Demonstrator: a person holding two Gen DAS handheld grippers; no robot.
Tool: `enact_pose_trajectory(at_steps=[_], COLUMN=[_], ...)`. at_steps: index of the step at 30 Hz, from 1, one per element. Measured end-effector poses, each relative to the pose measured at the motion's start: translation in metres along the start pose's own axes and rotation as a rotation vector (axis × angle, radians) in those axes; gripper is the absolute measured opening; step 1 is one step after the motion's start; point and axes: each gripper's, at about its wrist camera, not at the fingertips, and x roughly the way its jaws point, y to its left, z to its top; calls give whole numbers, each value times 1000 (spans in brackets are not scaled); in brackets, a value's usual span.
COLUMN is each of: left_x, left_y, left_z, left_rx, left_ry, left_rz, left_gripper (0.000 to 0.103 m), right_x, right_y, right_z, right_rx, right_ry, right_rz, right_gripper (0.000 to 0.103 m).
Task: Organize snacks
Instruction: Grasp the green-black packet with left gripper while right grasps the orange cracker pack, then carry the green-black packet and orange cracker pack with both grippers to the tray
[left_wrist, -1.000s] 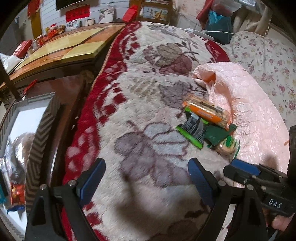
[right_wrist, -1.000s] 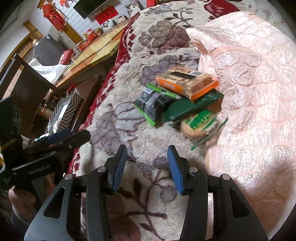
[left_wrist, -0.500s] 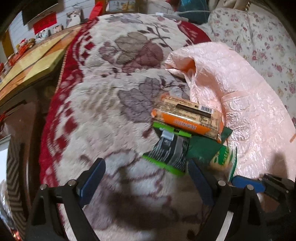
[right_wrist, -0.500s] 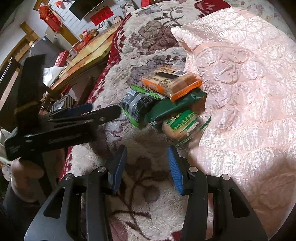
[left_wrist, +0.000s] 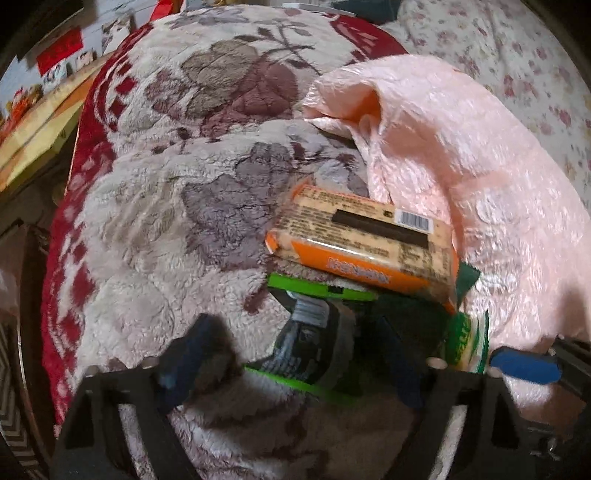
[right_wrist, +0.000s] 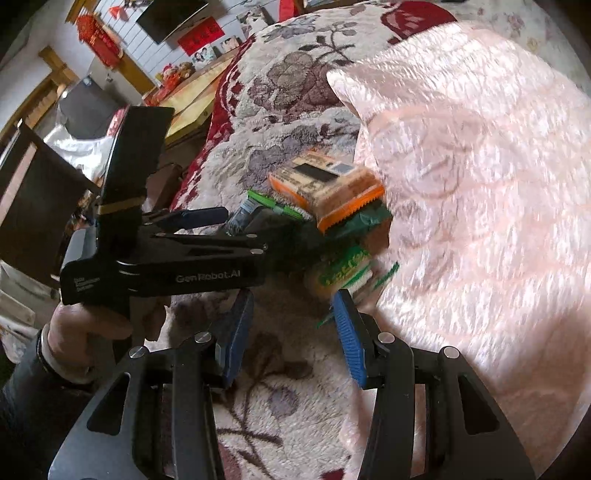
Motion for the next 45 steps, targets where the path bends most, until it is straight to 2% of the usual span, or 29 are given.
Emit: enact_pose_trajectory(at_steps=[1,3,5,10,12,13,18,20,23,28,36,41,45], left_x=[0,-2,-5,-15,-23,-27,-42,-48,-49,-47,-53,-59,-69], left_y=[2,7,13,27,32,33,49,53,53,49,48,53,57], left_z=[0,-1,-3,-13,-20,-25,-40,-46,-53,-61,-64,-66,-73], left_rx=[-1,3,4,-27,-41,-46,-96,-111,-126,-143,-150,-177,-196], left_ry=[-4,-15,-23,-31,-43,-48,-61,-64,-62,-49,-52,-67,-83], left_rz=[5,18,30,-2,5,7,16,10,13,12,16,12,35], left_gripper=[73,55,48,42,42,42,42,42,42,42,42,42,42], right_x=[-1,-1,0,12,22,31,73,88,101,102,111,107,86], right_y=[1,5,8,22,29,34,39,34,29,20,10,16,34], right_z=[3,13,23,57,71,78,101,103,108,115,120,111,94], right_rx=[-19,-62,-98,-256,-337,-391,-539,-549,-562,-487,-427,-424,-444], right_ry=[-2,-2,-3,9,21,35,147,198,221,224,263,208,128], right_rz=[-9,-26,-40,-78,-101,-113,-161,-189,-216,-165,-138,-154,-149], right_gripper=[45,45,45,45,53,59,59,59,60,60,61,56,55])
